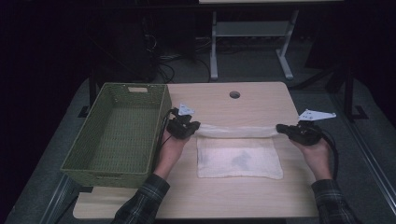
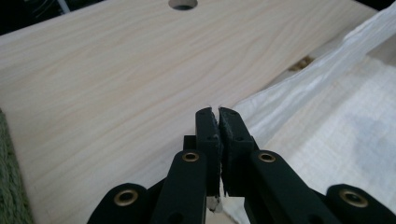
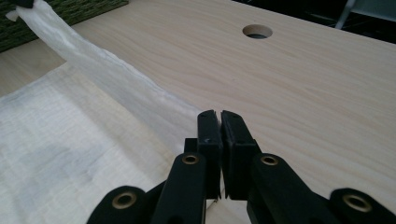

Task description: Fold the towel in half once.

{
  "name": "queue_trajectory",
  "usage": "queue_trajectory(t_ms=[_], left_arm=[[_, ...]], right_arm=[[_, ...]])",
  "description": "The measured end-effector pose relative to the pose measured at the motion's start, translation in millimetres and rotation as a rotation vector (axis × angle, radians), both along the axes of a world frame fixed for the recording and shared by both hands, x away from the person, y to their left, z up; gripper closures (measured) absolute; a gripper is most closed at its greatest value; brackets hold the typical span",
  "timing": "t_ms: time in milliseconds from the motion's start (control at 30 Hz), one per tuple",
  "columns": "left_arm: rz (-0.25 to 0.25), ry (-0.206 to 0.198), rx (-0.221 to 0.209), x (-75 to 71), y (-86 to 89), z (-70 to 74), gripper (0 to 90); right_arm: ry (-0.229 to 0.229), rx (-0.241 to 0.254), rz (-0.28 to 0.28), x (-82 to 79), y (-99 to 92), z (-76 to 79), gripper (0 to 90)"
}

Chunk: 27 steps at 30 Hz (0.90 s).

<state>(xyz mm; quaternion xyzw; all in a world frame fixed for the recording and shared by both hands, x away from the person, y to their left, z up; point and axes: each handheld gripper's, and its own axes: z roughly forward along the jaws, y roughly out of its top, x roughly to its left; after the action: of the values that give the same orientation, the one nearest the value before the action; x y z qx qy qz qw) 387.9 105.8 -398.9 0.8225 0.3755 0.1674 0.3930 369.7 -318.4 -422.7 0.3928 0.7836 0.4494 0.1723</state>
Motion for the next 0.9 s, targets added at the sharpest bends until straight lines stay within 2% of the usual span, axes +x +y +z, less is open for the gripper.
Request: queue_trajectory(t_ms=[200,333,600,667,900], left_arm=[[-0.018,0.006,0.016,-13.3,1.0,-11.3,87.2],[-0.034,0.022,0.005,-21.2,0.9,-17.1,87.2],[-0.072,0.020,0.024,-39.1,2.1,-18.4,87.2],[-0.078,0.029,0.002,-43.0,4.4,-18.8,87.2],[-0.108,0.025,0.014,-59.1,5.0,-17.5,87.2]], right_arm=[[-0.008,0.000,0.012,-15.7,1.0,-8.4,87.0],[0.007,-0.010,0.018,-25.8,1.2,-15.7,87.0],[0.009,-0.011,0.030,-43.5,-0.6,-18.2,87.0],[0.005,-0.010,0.036,-45.5,-1.0,-18.2,87.0],[-0.004,-0.007,0.042,-62.6,-4.9,-15.9,87.0]])
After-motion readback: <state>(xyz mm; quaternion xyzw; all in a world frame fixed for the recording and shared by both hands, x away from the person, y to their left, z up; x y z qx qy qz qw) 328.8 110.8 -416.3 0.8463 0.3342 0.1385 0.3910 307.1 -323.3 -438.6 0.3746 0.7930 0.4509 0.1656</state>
